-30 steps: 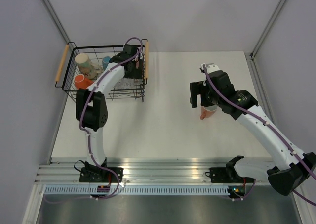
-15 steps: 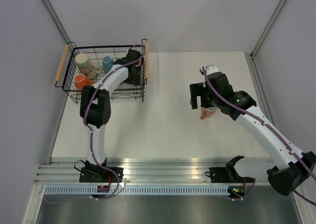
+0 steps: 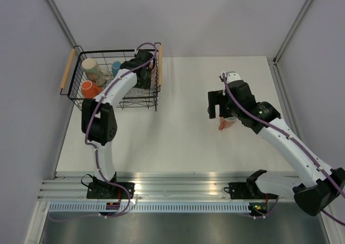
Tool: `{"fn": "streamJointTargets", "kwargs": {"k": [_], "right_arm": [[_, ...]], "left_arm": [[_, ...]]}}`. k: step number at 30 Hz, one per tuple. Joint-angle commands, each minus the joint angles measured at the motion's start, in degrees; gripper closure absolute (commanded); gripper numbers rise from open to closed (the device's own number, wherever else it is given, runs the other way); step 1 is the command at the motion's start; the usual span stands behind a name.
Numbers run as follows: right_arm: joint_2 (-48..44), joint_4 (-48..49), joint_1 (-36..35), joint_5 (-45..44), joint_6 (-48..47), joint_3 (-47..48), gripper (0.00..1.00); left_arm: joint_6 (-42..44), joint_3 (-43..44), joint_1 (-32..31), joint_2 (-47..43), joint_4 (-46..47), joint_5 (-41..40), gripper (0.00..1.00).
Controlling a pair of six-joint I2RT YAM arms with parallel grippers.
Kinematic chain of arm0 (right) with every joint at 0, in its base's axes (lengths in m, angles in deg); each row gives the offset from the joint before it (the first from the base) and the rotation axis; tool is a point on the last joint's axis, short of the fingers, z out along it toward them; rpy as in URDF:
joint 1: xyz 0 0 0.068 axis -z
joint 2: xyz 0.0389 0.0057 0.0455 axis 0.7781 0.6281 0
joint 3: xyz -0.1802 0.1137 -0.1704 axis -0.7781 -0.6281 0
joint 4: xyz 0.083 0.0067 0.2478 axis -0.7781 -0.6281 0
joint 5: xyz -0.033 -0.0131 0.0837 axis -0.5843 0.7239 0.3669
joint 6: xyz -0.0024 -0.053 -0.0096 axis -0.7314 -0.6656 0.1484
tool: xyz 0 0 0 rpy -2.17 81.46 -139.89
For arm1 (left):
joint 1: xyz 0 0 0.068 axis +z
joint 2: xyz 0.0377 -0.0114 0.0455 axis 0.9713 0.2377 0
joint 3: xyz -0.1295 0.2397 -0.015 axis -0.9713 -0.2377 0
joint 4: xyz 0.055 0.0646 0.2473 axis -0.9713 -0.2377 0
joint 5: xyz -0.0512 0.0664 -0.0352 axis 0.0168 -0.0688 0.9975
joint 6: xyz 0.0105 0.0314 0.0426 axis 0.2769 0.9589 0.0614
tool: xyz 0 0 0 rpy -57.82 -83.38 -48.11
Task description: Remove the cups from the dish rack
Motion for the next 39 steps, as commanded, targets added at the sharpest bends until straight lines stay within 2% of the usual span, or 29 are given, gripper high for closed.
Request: {"fn": "streamJointTargets", "kwargs": {"k": [1, 6, 9, 13, 17, 21, 23, 31, 32, 35, 39], "right_arm": [[-4.48, 6.07, -0.20, 1.31, 1.79, -2.19, 0.02], [-9.32, 18.02, -0.29, 8.34, 3.37, -9.22, 0.02], [-10.73, 23.82, -0.29, 14.84, 3.90, -12.47, 0.02], [-12.22, 34.35, -0.29, 26.68, 5.65, -17.30, 0.02], [-15.55, 43.08, -0.20, 33.12, 8.73, -24.77, 0.02], [-19.07, 56.76, -0.20, 36.56, 12.15, -32.24, 0.02], [-20.74, 60.12, -0.20, 38.22, 13.83, -35.85, 0.02], [-18.21, 69.28, -1.17, 43.59, 18.23, -38.23, 0.02], [-17.42, 69.54, -1.52, 43.68, 18.23, -38.23, 0.02], [-16.89, 70.60, -3.27, 43.07, 18.40, -38.49, 0.02], [-16.18, 72.79, -4.59, 42.63, 19.54, -39.37, 0.02]], "left_arm": [[-3.80, 1.00, -0.36, -12.17, -0.83, -4.94, 0.98], [-7.41, -0.05, -0.79, -21.68, 0.56, -3.02, 0.98], [-9.43, -3.29, -1.06, -28.97, 3.63, 1.80, 0.98], [-14.60, -13.92, -0.97, -39.43, 10.67, 22.35, 0.98], [-21.54, -26.90, -1.06, -47.60, 17.70, 44.92, 0.98], [-29.37, -38.68, -2.99, -54.80, 27.18, 53.31, 0.98], [-35.16, -45.71, -3.60, -57.37, 35.44, 57.17, 0.98], [-49.06, -61.91, -6.06, -61.33, 54.69, 60.01, 0.98], [-50.29, -65.06, -6.76, -61.51, 58.54, 59.22, 0.98], [-53.63, -69.64, -7.56, -63.08, 62.61, 56.25, 0.98], [-56.98, -73.35, -8.88, -63.88, 68.50, 53.16, 0.98]]}}
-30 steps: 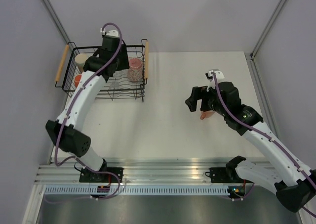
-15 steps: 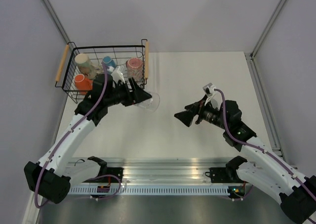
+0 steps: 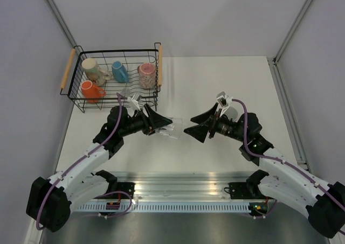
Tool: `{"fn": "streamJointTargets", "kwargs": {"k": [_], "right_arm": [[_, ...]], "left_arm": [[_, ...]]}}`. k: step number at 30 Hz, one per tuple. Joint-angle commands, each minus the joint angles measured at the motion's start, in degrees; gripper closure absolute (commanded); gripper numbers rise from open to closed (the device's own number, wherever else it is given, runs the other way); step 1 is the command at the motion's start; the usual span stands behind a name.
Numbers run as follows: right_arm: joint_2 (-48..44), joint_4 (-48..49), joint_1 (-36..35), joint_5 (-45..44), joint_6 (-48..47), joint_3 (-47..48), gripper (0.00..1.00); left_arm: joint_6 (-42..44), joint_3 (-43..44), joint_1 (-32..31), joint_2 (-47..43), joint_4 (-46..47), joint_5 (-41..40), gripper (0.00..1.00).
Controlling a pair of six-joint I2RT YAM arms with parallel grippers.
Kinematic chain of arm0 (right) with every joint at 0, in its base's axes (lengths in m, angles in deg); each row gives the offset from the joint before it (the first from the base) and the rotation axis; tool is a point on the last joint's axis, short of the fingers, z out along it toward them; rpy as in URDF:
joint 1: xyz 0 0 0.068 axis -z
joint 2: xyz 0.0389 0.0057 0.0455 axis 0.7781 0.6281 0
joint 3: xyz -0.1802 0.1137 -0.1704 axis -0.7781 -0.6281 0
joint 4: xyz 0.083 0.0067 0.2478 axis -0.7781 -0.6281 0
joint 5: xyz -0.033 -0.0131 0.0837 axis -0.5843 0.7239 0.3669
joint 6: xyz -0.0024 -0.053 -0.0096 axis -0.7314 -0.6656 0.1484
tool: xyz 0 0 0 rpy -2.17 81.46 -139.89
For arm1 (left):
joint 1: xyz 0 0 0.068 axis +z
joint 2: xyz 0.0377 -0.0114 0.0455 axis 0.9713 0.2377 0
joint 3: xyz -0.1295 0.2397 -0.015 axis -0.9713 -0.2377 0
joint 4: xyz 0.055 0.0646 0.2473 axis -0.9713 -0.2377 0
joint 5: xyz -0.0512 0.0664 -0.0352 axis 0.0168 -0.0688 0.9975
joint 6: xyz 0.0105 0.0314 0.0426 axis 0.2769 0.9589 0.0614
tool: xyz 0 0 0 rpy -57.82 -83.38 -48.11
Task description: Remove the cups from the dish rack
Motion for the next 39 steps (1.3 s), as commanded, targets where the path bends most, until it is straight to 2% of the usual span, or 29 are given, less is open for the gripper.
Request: {"fn": "streamJointTargets", "kwargs": {"k": [1, 7, 10, 13, 16, 18, 19, 21, 22, 25, 27, 29, 30, 32, 33, 34, 39], "right_arm": [[0.80, 6.39, -0.94, 1.16, 1.53, -0.80, 0.02], [4.58, 7.45, -3.49, 0.20, 1.63, 0.08, 0.04], [5.81, 7.45, -4.72, -0.50, 1.19, 0.61, 0.05], [7.56, 8.41, -5.69, -0.51, 1.27, 1.14, 0.12], [9.23, 9.82, -6.39, 0.11, 1.89, 1.75, 0.35], [9.85, 10.61, -7.01, 0.28, 1.98, 1.93, 0.45], [10.29, 10.79, -7.27, 0.20, 1.98, 1.93, 0.55], [10.47, 11.14, -7.62, -0.06, 2.06, 1.84, 0.68], [10.56, 11.14, -7.63, -0.15, 1.98, 1.75, 0.81], [10.12, 10.53, -7.71, -0.59, 1.98, 1.58, 0.99], [9.16, 9.57, -7.80, -1.03, 1.45, 1.58, 0.99], [8.19, 7.55, -7.71, -1.82, 0.75, 1.58, 0.99], [6.97, 6.58, -7.71, -2.26, -0.12, 1.58, 0.99], [5.56, 3.86, -7.72, -3.84, -1.01, 1.66, 0.99], [4.24, 2.72, -7.71, -4.63, -2.06, 1.75, 0.99], [3.45, 1.57, -7.80, -5.25, -2.76, 1.84, 0.99], [-1.82, -11.07, -7.80, -12.53, -7.51, 4.56, 0.99]], "left_arm": [[-7.10, -1.51, -1.40, -1.98, 12.52, -2.95, 0.98], [-12.02, -5.11, -3.87, 0.83, 21.29, -4.71, 0.98], [-12.20, -5.29, -4.92, 1.44, 22.62, -5.68, 0.98], [-12.38, -5.64, -6.67, 2.06, 23.76, -7.43, 0.98], [-12.56, -6.43, -7.99, 2.50, 24.38, -10.16, 0.98], [-12.21, -6.44, -8.87, 3.11, 24.47, -10.78, 0.98], [-12.12, -6.17, -9.75, 3.72, 24.64, -11.04, 0.98], [-11.94, -5.91, -10.63, 4.34, 25.00, -11.31, 0.98], [-11.85, -5.73, -11.33, 5.04, 25.26, -11.57, 0.98], [-11.15, -5.38, -11.87, 5.49, 25.26, -11.57, 0.98], [-10.19, -5.21, -11.95, 5.23, 24.04, -12.10, 0.97], [-8.87, -4.59, -11.95, 4.52, 22.02, -12.97, 0.73], [-8.52, -4.33, -11.95, 4.17, 21.40, -13.24, 0.46], [-7.55, -3.98, -11.95, 3.56, 19.73, -14.29, 0.20], [-7.11, -3.36, -11.87, 3.38, 16.85, -15.51, 0.04], [-6.67, -3.01, -11.87, 3.03, 15.43, -16.31, 0.00], [-2.19, -0.73, -11.78, 0.57, 7.70, -21.40, 0.00]]}}
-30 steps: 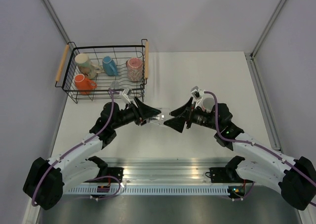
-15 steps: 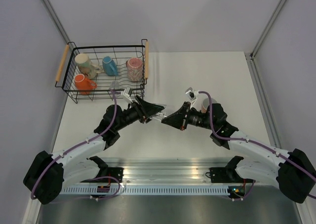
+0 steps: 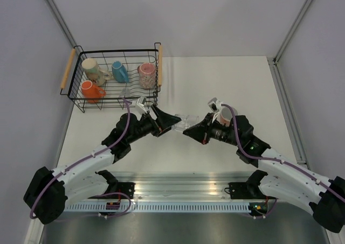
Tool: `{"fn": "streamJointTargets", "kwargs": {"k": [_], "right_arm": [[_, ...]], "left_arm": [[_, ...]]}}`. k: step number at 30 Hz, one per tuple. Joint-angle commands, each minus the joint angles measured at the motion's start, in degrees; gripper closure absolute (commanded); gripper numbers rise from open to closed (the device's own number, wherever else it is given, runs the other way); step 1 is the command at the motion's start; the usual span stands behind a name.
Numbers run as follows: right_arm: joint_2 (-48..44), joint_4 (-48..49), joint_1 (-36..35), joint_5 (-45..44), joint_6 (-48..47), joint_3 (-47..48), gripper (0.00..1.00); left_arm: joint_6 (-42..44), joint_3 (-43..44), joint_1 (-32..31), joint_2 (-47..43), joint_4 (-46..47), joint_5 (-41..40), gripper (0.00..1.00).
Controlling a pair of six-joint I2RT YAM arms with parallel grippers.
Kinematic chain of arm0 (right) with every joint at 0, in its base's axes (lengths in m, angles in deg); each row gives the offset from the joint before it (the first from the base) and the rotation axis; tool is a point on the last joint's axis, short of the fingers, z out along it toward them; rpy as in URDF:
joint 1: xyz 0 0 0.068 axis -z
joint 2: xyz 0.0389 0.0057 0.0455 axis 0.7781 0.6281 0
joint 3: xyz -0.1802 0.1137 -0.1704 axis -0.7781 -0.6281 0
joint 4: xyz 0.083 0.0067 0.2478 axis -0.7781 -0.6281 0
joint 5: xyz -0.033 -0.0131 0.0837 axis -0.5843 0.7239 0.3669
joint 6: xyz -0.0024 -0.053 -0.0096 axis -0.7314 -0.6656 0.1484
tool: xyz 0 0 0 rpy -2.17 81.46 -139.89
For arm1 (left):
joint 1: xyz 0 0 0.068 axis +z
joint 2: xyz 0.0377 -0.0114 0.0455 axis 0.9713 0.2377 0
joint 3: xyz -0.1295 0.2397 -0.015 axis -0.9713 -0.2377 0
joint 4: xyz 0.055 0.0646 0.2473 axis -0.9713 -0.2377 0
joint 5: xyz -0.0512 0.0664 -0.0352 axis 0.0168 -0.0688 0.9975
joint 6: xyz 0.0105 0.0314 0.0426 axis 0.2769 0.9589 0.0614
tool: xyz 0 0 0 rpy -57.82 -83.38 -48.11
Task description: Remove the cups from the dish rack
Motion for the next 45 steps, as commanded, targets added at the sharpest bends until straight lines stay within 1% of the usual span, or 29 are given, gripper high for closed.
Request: {"fn": "streamJointTargets", "kwargs": {"k": [1, 2, 3, 4, 5, 6, 7, 8, 9, 10, 12, 13, 14, 16, 17, 18, 20, 23, 27, 30, 31, 35, 37, 40, 43, 45], "right_arm": [[-4.13, -8.57, 0.04, -7.53, -6.77, 5.28, 0.99], [-4.48, -14.77, -0.04, -10.86, -7.39, 7.64, 0.99], [-4.05, -18.14, -0.04, -12.89, -8.44, 9.32, 0.99], [-3.26, -27.13, -0.04, -14.39, -10.36, 11.07, 0.99], [-2.21, -31.40, -0.04, -15.80, -11.25, 14.75, 0.99], [0.67, -35.62, -0.04, -19.21, -12.13, 16.61, 0.99], [2.36, -43.06, -0.04, -20.20, -12.92, 18.28, 0.99], [4.03, -46.09, -0.04, -21.34, -14.15, 21.00, 0.99], [7.00, -48.73, -0.04, -23.18, -14.42, 21.98, 0.99], [8.25, -53.02, -0.04, -23.98, -14.43, 23.38, 0.99], [11.32, -55.78, -0.04, -26.27, -14.25, 24.01, 0.99], [12.38, -57.62, -0.13, -26.97, -14.25, 24.62, 0.99], [14.48, -58.24, -0.04, -27.58, -13.99, 24.97, 0.99], [16.95, -59.91, -0.04, -28.90, -13.90, 26.55, 0.99], [19.75, -60.62, -0.13, -29.52, -13.99, 27.26, 0.99], [21.17, -61.76, -0.04, -30.31, -13.90, 27.96, 0.99], [24.94, -62.73, -0.13, -32.59, -13.64, 30.24, 0.99], [28.02, -63.44, -0.13, -33.56, -13.55, 32.62, 0.99], [31.37, -64.49, -0.04, -35.23, -14.86, 35.43, 0.99], [35.67, -66.24, -0.04, -37.16, -16.09, 38.67, 0.99], [37.77, -66.95, -0.04, -37.43, -16.71, 39.38, 0.99], [41.30, -67.92, -0.04, -38.75, -18.12, 42.37, 0.99], [43.06, -68.44, -0.04, -39.80, -18.47, 44.22, 0.99], [45.17, -69.94, -0.04, -41.21, -18.82, 46.51, 0.99], [46.40, -70.91, -0.04, -42.44, -19.17, 48.18, 0.99], [46.84, -71.34, -0.04, -42.88, -19.43, 49.05, 0.99]], "left_arm": [[6.31, 3.89, -0.15, -2.91, -10.22, -7.02, 0.00], [8.50, 4.59, -0.15, -3.43, -12.00, -8.35, 0.00], [9.82, 6.42, -0.15, -4.40, -14.10, -9.76, 0.00], [11.14, 7.57, -0.15, -4.93, -19.52, -13.25, 0.00], [14.20, 8.89, -0.15, -5.19, -22.01, -14.94, 0.00], [15.89, 11.77, -0.15, -5.46, -25.51, -18.96, 0.00], [17.64, 13.54, -0.15, -5.37, -28.33, -21.00, 0.00], [20.97, 15.21, -0.15, -5.11, -34.02, -22.93, 0.00], [22.57, 18.36, -0.15, -4.93, -36.16, -26.26, 0.00], [25.37, 19.87, -0.15, -4.41, -40.10, -27.77, 0.00], [27.58, 23.99, -0.06, -3.62, -43.38, -31.89, 0.00], [29.42, 25.41, -0.06, -2.31, -46.79, -33.22, 0.00], [30.22, 28.21, -0.06, -1.51, -48.30, -34.45, 0.00], [32.32, 31.04, -0.06, 1.20, -51.20, -38.93, 0.00], [32.69, 33.75, 0.11, 2.26, -53.91, -42.17, 0.00], [33.65, 34.99, 0.11, 2.97, -54.90, -43.59, 0.00], [34.36, 37.71, 0.29, 4.47, -56.22, -47.45, 0.00], [36.03, 40.27, 0.81, 5.17, -56.57, -51.76, 0.00], [40.23, 44.14, 2.57, 7.45, -57.45, -55.91, 0.00], [42.70, 46.43, 5.73, 10.53, -58.16, -56.27, 0.00], [43.23, 46.87, 8.09, 11.32, -58.24, -55.74, 0.00], [45.34, 47.40, 15.04, 15.18, -58.68, -48.46, 0.00], [46.13, 48.71, 17.41, 18.70, -60.09, -47.22, 0.00], [46.93, 51.25, 18.22, 23.96, -61.75, -46.86, 0.00], [47.98, 53.89, 18.74, 28.18, -62.90, -48.08, 0.00], [48.94, 55.48, 19.36, 30.04, -63.34, -47.31, 0.00]]}}
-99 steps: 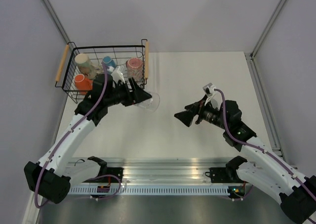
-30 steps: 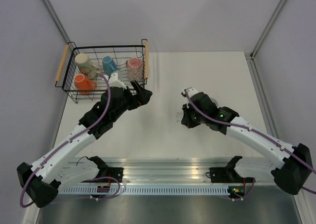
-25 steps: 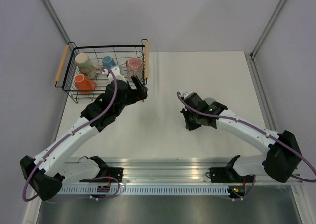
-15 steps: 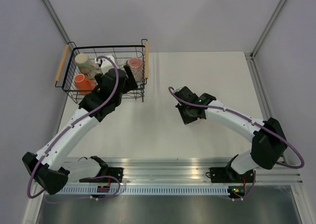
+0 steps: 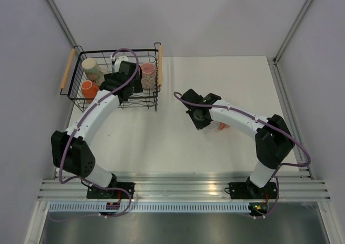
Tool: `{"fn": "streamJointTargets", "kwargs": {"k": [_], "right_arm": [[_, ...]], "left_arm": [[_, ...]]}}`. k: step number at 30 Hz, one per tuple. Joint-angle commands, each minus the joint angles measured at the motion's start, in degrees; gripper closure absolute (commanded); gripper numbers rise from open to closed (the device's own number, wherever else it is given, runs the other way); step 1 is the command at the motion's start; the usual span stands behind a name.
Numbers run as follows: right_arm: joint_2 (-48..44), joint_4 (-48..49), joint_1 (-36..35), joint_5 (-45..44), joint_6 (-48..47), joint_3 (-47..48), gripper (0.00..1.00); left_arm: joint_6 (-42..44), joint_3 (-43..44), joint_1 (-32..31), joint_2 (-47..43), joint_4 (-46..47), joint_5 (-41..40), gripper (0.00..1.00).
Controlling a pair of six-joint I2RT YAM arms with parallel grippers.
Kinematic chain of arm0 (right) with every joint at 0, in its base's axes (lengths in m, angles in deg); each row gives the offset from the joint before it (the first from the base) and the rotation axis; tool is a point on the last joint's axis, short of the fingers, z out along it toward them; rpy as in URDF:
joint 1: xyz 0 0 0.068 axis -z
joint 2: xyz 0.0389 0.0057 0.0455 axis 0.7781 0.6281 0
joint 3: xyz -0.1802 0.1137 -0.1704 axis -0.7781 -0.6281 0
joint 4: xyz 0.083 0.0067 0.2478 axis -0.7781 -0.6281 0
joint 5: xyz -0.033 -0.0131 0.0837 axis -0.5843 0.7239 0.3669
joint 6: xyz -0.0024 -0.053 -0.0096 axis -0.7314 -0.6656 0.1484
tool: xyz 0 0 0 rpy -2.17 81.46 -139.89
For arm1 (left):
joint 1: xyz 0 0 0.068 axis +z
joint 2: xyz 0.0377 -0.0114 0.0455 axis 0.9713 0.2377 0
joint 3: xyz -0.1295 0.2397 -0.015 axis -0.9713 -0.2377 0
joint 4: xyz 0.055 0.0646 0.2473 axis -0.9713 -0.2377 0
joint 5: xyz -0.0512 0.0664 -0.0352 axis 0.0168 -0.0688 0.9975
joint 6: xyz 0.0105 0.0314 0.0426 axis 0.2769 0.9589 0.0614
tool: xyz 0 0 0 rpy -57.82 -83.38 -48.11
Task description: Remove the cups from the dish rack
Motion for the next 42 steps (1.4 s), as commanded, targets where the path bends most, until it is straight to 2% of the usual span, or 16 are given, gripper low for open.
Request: {"fn": "streamJointTargets", "kwargs": {"k": [1, 10, 12, 19, 25, 30, 35, 42], "right_arm": [[1.07, -2.56, -0.04, -4.24, -1.27, 3.86, 0.99], [3.36, -2.74, 0.13, -4.42, -2.50, 3.33, 0.98], [3.89, -2.56, 0.31, -4.33, -2.68, 3.07, 0.88], [4.25, -2.13, 0.66, -4.95, -3.29, 2.19, 0.69], [1.00, -1.51, 0.75, -6.44, -2.24, 2.89, 0.33], [-3.66, -2.39, 0.66, -7.14, 0.65, 4.30, 0.16], [-8.75, -2.65, -0.22, -8.11, 2.24, 2.02, 0.10], [-11.66, -2.57, -0.22, -8.46, 3.03, 0.96, 0.09]], "left_arm": [[4.40, 6.43, 1.48, 2.66, -1.81, 1.83, 0.00], [12.58, 19.80, 5.43, 15.40, -10.60, 4.39, 0.00], [13.37, 20.94, 6.75, 17.59, -11.30, 4.91, 0.00], [13.29, 22.18, 8.87, 22.35, -11.48, 8.69, 0.00], [13.55, 25.43, 10.62, 26.38, -11.48, 10.45, 0.00], [13.90, 31.13, 12.29, 31.83, -11.84, 13.43, 0.00], [13.99, 35.27, 13.09, 37.63, -13.06, 15.90, 0.01], [15.48, 36.33, 13.00, 41.33, -14.29, 17.39, 0.02]]}}
